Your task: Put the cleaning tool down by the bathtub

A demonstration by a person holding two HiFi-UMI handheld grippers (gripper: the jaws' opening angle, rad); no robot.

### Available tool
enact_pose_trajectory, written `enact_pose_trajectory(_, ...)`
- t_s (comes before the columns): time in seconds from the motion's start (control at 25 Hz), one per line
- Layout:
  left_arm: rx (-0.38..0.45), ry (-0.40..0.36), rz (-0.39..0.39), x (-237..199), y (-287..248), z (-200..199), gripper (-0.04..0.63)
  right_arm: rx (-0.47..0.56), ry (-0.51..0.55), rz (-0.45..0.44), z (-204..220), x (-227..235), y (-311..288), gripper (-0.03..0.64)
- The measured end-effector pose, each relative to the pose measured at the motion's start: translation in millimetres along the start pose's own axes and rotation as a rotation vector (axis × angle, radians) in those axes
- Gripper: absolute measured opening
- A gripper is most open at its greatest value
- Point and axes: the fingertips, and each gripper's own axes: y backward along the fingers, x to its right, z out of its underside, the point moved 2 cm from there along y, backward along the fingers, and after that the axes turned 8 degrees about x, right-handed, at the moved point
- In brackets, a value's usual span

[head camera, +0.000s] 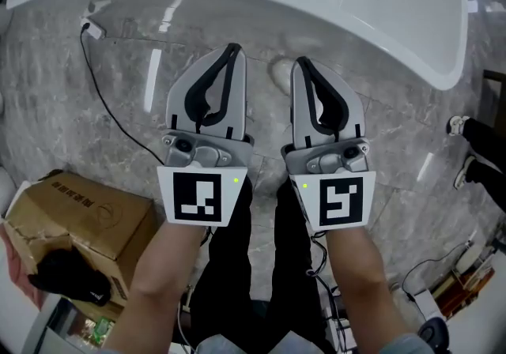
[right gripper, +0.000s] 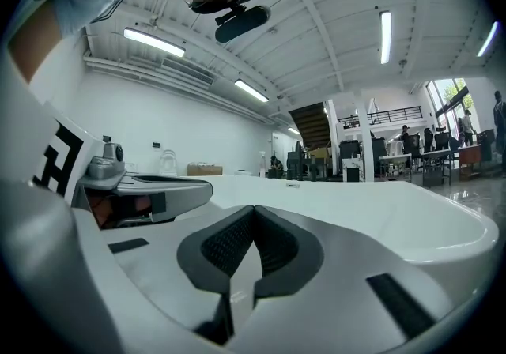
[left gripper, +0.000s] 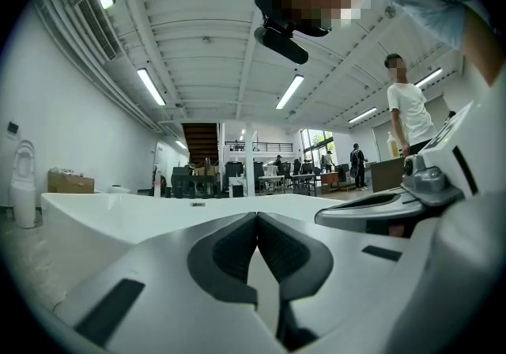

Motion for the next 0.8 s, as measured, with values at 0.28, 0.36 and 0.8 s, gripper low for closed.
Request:
enact_pose_trajectory(0.28,0.019,0.01,-0.003,8,-1,-4,0.015,0.009,0.003,0.011,-4,5,7,0.012)
enact_pose_trajectory(0.36,0.02,0.004,0.003,10,-2,-5,0.015,0.021,0.014,0.014,-6,6,5,0.012)
enact_pose_trajectory(0.8,0.013,-0.001,0.007,14,-4,1,0.015,0.022,0.021,0.011,-2,8,5,0.012)
